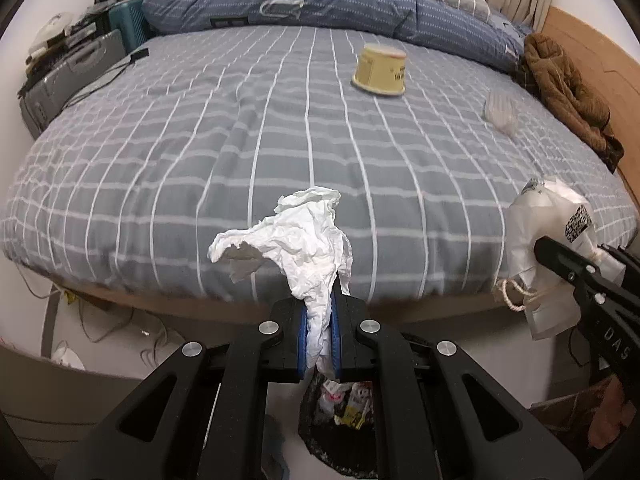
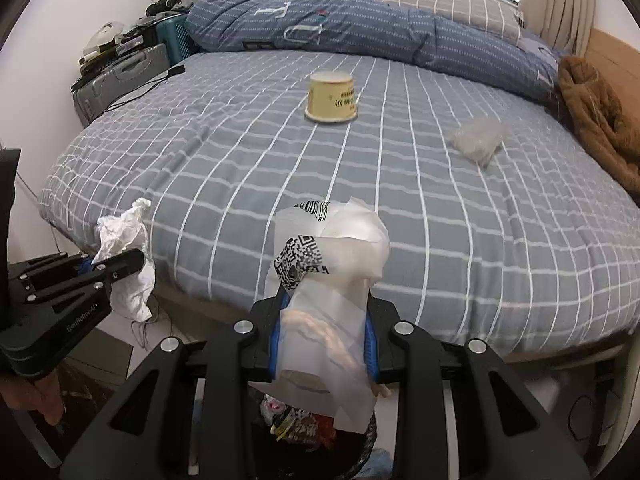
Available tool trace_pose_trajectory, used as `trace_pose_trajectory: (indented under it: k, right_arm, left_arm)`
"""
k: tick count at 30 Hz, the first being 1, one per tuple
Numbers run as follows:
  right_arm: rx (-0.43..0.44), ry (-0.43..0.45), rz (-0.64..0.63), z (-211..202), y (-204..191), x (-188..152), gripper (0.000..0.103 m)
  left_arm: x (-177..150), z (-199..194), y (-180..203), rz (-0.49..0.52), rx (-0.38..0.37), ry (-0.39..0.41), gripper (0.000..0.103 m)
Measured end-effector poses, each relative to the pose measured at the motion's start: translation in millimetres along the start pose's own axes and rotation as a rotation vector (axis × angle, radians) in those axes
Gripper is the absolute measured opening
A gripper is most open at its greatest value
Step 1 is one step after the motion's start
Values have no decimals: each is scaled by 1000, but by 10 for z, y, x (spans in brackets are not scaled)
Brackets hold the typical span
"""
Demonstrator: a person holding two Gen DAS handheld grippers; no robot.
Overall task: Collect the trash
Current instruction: 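Lower both tools over the bin beside the bed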
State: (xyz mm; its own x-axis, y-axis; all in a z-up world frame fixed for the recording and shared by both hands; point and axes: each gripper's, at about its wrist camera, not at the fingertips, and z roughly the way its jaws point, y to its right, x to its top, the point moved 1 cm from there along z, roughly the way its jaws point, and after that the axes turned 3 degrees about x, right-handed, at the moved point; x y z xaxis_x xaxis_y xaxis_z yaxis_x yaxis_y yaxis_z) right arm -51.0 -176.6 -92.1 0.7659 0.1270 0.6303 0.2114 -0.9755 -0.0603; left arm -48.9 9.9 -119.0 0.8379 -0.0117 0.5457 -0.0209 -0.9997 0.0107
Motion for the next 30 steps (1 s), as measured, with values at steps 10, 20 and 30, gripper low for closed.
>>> trace_pose_trajectory:
  k: [10, 20, 30]
  right_arm:
    - [45, -82, 62, 105, -116, -498, 29]
    - [48, -171, 65, 216, -220, -892, 29]
    - [38, -317, 72, 711, -205, -1261, 29]
  left_arm:
    - [-538, 134, -54, -14, 7, -89, 8]
    - [-950, 255, -76, -9, 6, -177, 8]
    - [-1228, 699, -147, -6, 14, -280, 8]
